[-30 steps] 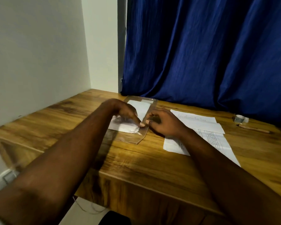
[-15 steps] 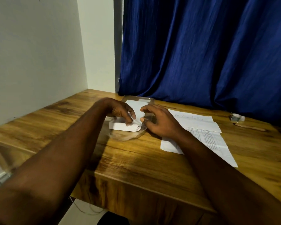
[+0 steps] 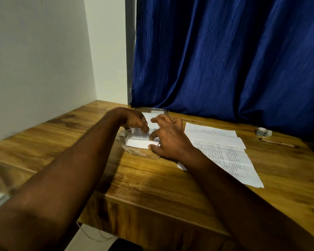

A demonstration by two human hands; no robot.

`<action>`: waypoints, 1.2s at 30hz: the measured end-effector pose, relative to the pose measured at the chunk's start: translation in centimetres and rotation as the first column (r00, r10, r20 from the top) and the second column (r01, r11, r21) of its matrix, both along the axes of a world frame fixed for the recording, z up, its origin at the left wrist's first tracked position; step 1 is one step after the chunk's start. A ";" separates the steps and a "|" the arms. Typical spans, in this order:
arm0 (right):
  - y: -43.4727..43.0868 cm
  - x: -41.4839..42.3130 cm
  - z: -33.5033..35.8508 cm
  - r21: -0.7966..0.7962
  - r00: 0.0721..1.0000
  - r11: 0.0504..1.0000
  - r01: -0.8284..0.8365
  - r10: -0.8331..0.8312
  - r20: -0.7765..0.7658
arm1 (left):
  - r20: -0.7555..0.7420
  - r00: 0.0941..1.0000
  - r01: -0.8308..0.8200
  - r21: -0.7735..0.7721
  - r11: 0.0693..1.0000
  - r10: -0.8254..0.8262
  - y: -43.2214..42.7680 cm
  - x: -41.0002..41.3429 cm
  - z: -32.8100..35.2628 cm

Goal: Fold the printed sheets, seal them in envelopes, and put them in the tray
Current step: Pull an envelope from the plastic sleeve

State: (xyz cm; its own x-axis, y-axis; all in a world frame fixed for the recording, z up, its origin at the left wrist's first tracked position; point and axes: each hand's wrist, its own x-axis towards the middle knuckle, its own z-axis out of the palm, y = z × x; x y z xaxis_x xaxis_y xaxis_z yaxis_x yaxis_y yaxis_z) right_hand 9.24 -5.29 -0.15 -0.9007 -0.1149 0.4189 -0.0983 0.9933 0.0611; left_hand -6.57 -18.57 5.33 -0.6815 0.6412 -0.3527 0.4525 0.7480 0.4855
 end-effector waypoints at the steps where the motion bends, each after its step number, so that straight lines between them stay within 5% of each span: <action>1: 0.0 0.0 -0.1 -0.007 1.000 1.000 0.005 -0.006 -0.008 | 0.003 1.000 0.003 -0.006 1.000 -0.003 0.0 0.0 0.0; 19: 0.1 0.0 -0.7 -0.071 0.994 0.997 -0.019 0.027 0.109 | 0.010 0.999 0.032 -0.088 0.996 -0.031 0.0 -1.0 -0.8; 30: 0.1 0.0 -1.4 -0.019 0.996 0.997 -0.076 0.074 -0.055 | -0.034 0.999 0.032 -0.088 0.996 -0.035 -0.5 -0.2 -0.8; 36: 0.6 0.9 -0.9 -0.188 0.959 0.958 -0.216 0.172 -0.225 | -0.132 0.991 -0.007 -0.044 0.999 0.001 -0.8 0.1 -0.7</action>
